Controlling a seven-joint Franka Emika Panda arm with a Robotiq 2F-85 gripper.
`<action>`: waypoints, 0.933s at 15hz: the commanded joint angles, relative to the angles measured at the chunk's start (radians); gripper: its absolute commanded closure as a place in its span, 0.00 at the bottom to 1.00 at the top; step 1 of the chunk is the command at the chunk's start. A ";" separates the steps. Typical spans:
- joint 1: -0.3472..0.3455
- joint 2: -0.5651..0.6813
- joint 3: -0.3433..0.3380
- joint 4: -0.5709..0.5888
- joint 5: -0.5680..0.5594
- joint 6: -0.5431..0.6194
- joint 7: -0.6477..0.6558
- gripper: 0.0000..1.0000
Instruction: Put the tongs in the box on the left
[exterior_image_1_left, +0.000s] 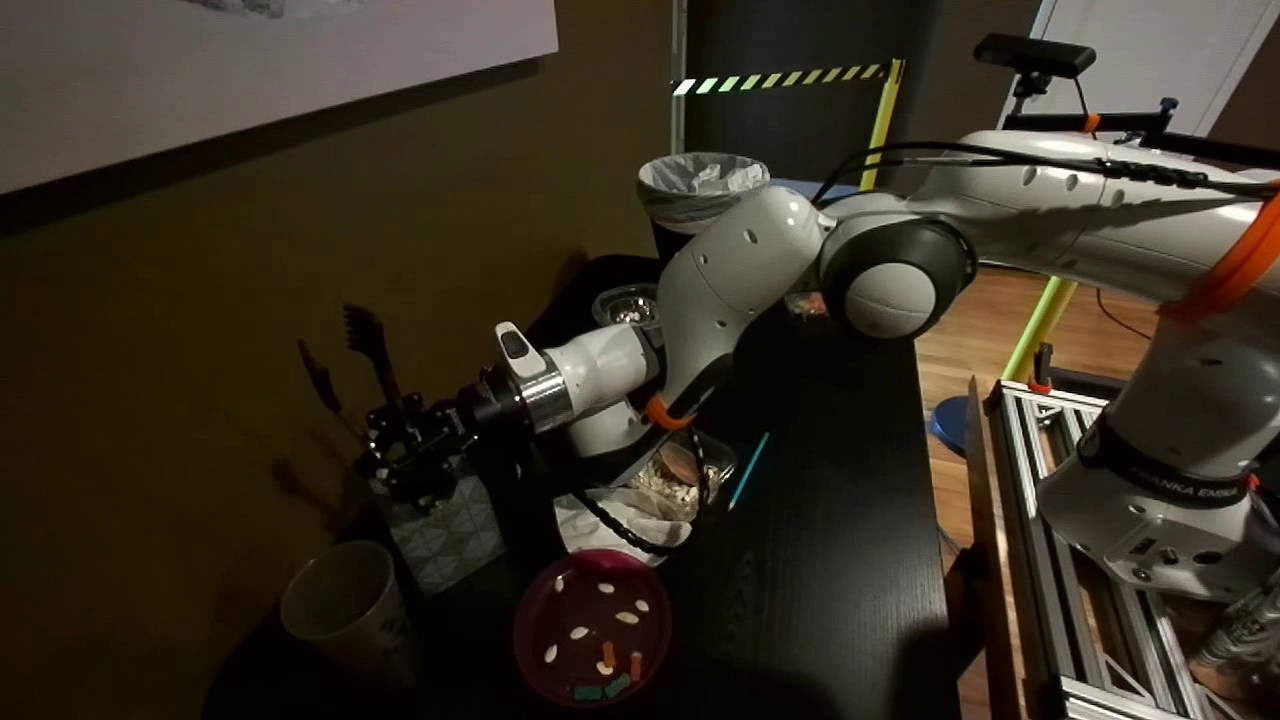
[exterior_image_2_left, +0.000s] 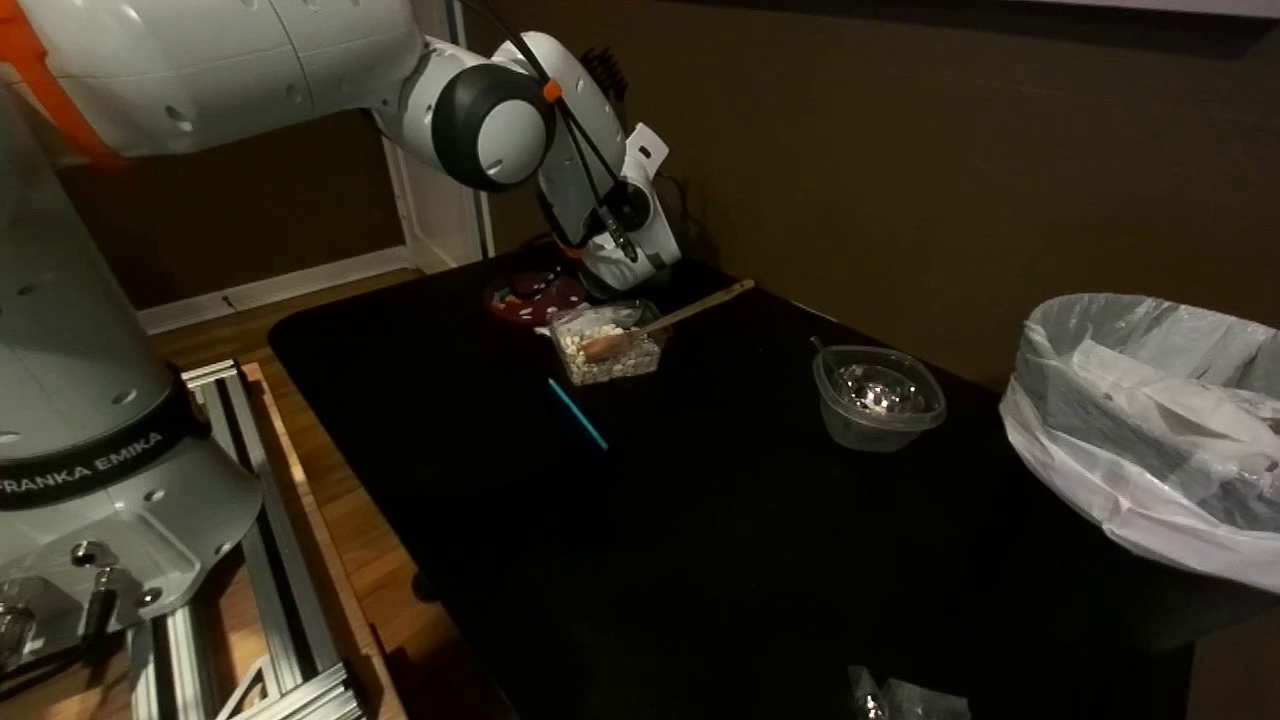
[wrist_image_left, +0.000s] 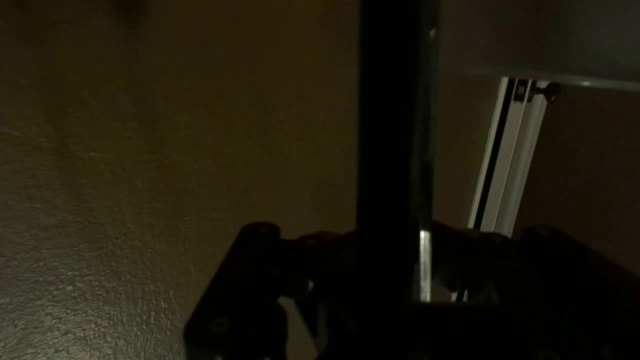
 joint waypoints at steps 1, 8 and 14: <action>-0.010 0.064 -0.005 0.056 0.023 -0.010 -0.061 1.00; -0.035 0.099 0.007 0.065 0.168 -0.143 -0.138 1.00; -0.034 0.097 0.013 0.055 0.196 -0.212 -0.121 1.00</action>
